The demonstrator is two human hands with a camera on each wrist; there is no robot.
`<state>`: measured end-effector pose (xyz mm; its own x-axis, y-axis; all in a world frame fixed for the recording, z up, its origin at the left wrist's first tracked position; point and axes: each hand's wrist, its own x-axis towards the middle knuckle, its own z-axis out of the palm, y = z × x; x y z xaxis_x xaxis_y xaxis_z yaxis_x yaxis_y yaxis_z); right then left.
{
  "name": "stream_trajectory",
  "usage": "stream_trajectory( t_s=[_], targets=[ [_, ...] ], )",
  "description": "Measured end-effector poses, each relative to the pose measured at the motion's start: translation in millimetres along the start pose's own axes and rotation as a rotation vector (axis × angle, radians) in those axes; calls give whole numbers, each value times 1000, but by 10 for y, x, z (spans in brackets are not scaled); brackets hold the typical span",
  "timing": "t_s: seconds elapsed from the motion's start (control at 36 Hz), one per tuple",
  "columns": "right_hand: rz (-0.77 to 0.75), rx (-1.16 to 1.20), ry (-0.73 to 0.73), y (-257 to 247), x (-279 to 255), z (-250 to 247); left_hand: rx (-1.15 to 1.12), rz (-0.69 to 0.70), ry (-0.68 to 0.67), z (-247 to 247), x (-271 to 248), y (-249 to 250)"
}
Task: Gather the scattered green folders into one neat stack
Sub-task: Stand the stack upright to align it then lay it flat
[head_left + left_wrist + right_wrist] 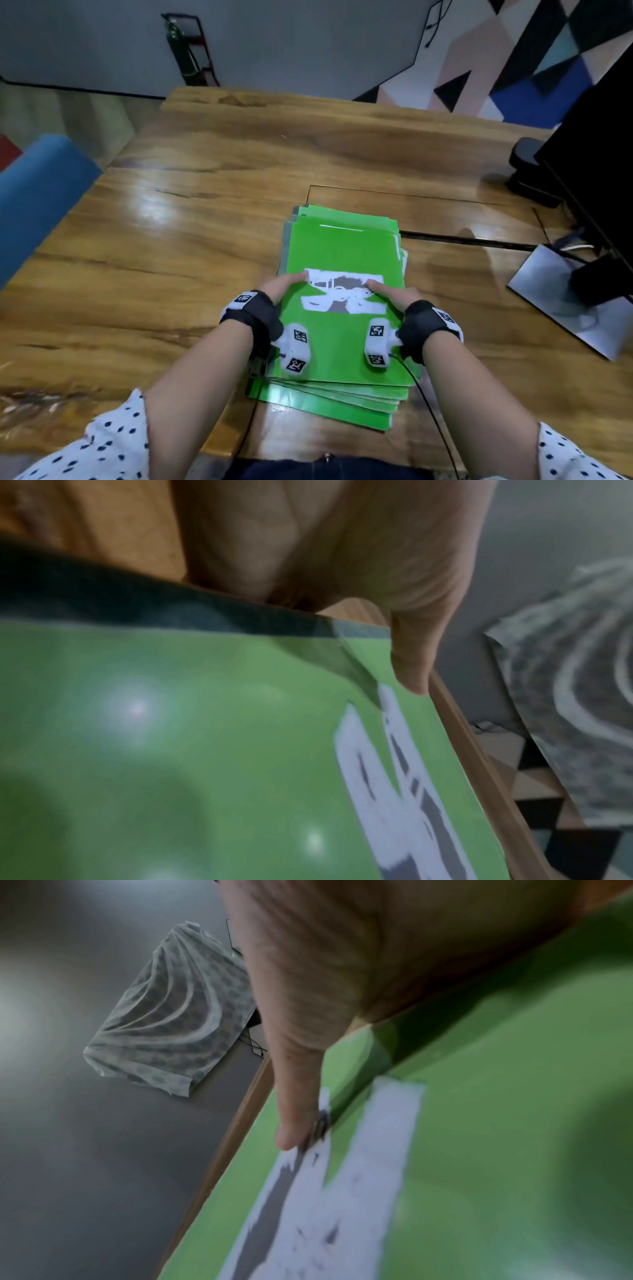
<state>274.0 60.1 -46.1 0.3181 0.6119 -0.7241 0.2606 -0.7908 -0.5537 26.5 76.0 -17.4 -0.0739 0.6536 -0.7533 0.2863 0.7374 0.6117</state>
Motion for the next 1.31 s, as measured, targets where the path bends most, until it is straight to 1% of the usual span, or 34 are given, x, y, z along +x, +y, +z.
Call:
stream_trajectory(
  t_s=[0.03,0.06,0.08,0.11,0.14,0.17,0.19,0.28,0.36,0.42,0.47,0.53,0.56,0.61,0.72,0.81,0.83,0.86,0.92,0.97,1.03,1.08,1.14,1.22,1.31],
  targets=[
    [0,15,4,-5,-3,1,-20,-5,-25,-27,-3,-35],
    [2,29,12,-7,1,3,-6,-17,-18,-43,59,-97],
    [-6,46,27,-16,-19,1,-18,-16,3,-60,269,-206],
    [-22,53,48,-13,-18,0,-28,-21,-10,-76,378,-253],
    [-36,55,67,-34,-55,-7,-23,-33,-41,-84,276,-199],
    [-57,55,88,-54,-76,-3,-28,-27,-72,-86,42,-84],
    [-83,45,106,-82,-114,-4,-37,-6,-88,-113,-59,-15],
    [-181,18,140,-156,-229,8,-76,6,-119,-149,-97,36],
    [-289,0,192,-195,-339,38,-111,0,-131,-193,-12,-3],
    [-363,0,210,-180,-335,46,-97,33,-118,-224,-152,38],
    [-407,-4,220,-202,-401,47,-131,20,-106,-275,-126,19],
    [-445,5,239,-227,-446,48,-126,70,-150,-330,-184,38],
    [-469,26,246,-239,-462,40,-146,73,-156,-349,-157,28],
    [-506,73,260,-299,-516,5,-196,133,-143,-357,-244,95],
    [-624,207,305,-488,-648,-141,-280,384,-39,-396,-434,426],
    [-725,305,350,-655,-742,-291,-279,551,37,-430,-607,649],
    [-773,329,369,-705,-779,-346,-289,616,48,-448,-652,706],
    [-819,352,381,-755,-830,-391,-273,653,47,-467,-694,761],
    [-894,391,387,-802,-864,-467,-210,719,9,-472,-786,816],
    [-912,394,329,-761,-830,-491,-203,737,-35,-464,-731,805],
    [-890,359,265,-674,-787,-488,-200,710,-45,-434,-734,751],
    [-873,372,221,-602,-734,-460,-191,692,-56,-408,-722,702],
    [-862,405,177,-579,-718,-440,-238,697,-73,-417,-674,681],
    [-871,464,129,-622,-727,-435,-347,755,-103,-403,-737,784],
    [-909,544,141,-703,-775,-452,-453,849,-66,-429,-891,982]
  ],
)
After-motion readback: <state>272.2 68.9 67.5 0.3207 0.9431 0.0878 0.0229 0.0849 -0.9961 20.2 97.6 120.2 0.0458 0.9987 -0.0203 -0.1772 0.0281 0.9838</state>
